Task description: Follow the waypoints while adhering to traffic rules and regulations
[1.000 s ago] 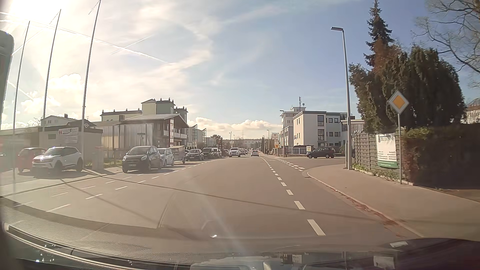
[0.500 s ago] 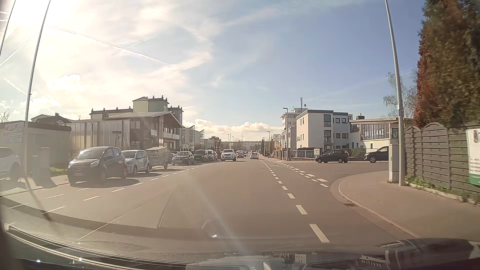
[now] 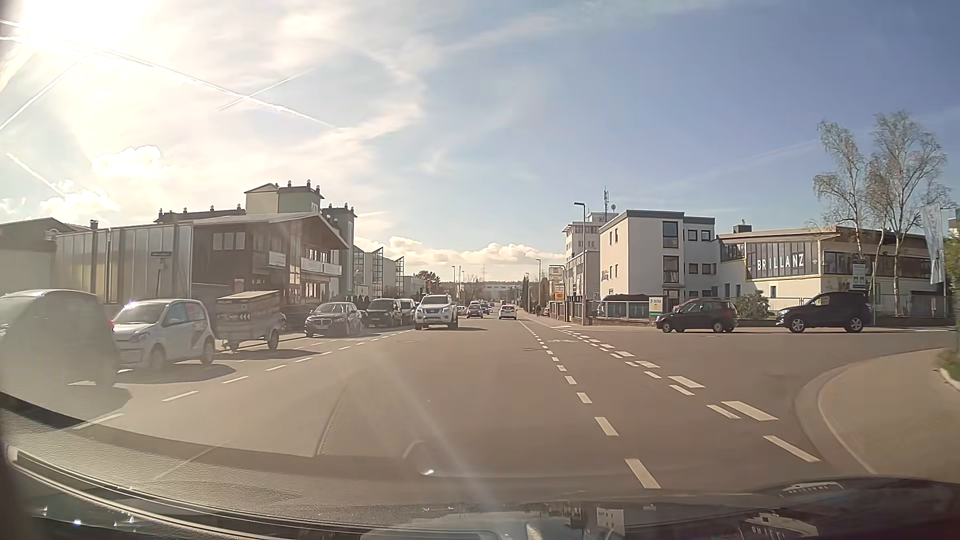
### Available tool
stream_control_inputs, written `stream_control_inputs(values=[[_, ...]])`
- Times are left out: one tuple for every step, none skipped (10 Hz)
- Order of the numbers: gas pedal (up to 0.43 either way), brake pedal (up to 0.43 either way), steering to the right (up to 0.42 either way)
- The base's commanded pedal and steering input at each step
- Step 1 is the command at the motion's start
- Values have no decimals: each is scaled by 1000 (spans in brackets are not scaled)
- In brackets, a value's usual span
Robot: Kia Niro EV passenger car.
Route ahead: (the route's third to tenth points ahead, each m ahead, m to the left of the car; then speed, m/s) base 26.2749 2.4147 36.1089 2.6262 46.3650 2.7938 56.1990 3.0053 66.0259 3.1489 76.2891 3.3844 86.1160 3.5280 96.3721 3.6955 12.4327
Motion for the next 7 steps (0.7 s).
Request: stream_control_inputs(values=[[150,0,0],[150,0,0],[150,0,0],[150,0,0],[150,0,0],[150,0,0],[87,0,0]])
